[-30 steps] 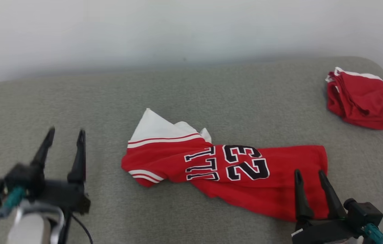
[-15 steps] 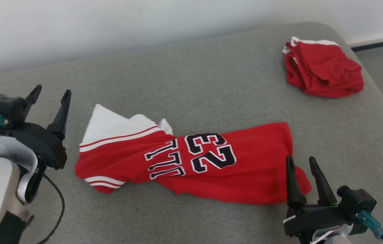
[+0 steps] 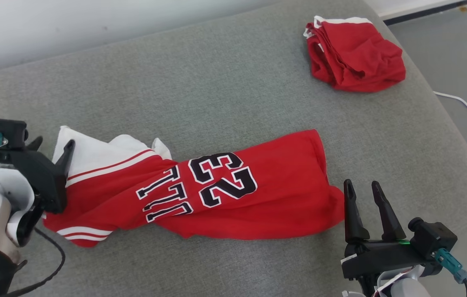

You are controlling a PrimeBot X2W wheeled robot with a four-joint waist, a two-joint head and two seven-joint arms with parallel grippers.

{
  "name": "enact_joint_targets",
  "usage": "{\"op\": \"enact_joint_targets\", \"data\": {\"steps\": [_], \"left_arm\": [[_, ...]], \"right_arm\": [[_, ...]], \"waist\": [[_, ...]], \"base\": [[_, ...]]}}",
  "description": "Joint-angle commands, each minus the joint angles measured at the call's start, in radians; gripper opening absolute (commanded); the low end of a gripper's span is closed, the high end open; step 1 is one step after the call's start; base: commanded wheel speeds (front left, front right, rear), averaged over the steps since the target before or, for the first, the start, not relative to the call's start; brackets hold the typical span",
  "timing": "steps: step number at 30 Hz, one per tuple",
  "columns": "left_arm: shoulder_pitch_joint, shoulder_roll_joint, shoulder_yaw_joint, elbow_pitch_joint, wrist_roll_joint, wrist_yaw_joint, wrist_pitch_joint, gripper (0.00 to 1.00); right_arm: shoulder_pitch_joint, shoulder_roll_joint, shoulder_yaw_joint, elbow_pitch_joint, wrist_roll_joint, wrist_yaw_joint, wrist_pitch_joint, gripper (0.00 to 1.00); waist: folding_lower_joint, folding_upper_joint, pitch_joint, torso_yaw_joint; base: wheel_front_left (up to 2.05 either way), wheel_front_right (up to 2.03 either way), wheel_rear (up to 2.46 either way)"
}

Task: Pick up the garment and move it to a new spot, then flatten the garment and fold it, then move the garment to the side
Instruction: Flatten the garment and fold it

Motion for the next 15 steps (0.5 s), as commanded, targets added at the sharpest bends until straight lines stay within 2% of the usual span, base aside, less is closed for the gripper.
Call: {"op": "enact_joint_targets", "data": {"steps": [1, 6, 7, 8, 9, 15], "left_arm": [[-0.013, 0.003, -0.007, 0.024, -0.028, 0.002, 0.019, 1.00], [-0.027, 0.013, -0.044, 0.064, -0.064, 0.002, 0.056, 1.00], [-0.033, 0.013, -0.050, 0.069, -0.070, 0.002, 0.061, 0.80], [-0.036, 0.012, -0.055, 0.076, -0.078, 0.002, 0.062, 0.31], [-0.035, 0.009, -0.062, 0.080, -0.088, 0.002, 0.069, 0.00], [-0.058, 0.010, -0.102, 0.050, -0.124, 0.002, 0.035, 0.00]], "right_arm": [[-0.008, 0.004, 0.002, -0.002, 0.006, -0.003, -0.004, 1.00], [-0.010, 0.005, -0.003, -0.007, 0.006, -0.003, -0.005, 1.00], [-0.010, 0.004, -0.005, -0.008, 0.004, -0.003, -0.005, 1.00], [-0.010, 0.004, -0.006, -0.011, 0.001, -0.003, -0.005, 1.00], [-0.011, 0.004, -0.007, -0.012, -0.001, -0.003, -0.005, 1.00], [-0.013, 0.004, -0.016, -0.021, -0.013, -0.003, -0.005, 1.00]], "waist": [[-0.0002, -0.0001, 0.018, -0.020], [-0.0002, -0.0001, 0.029, -0.027], [-0.0002, -0.0001, 0.030, -0.027], [-0.0002, -0.0001, 0.031, -0.027], [-0.0002, -0.0001, 0.032, -0.027], [-0.0002, -0.0001, 0.033, -0.018]], "base": [[0.00, 0.00, 0.00], [0.00, 0.00, 0.00], [0.00, 0.00, 0.00], [0.00, 0.00, 0.00], [0.00, 0.00, 0.00], [0.00, 0.00, 0.00]]}}
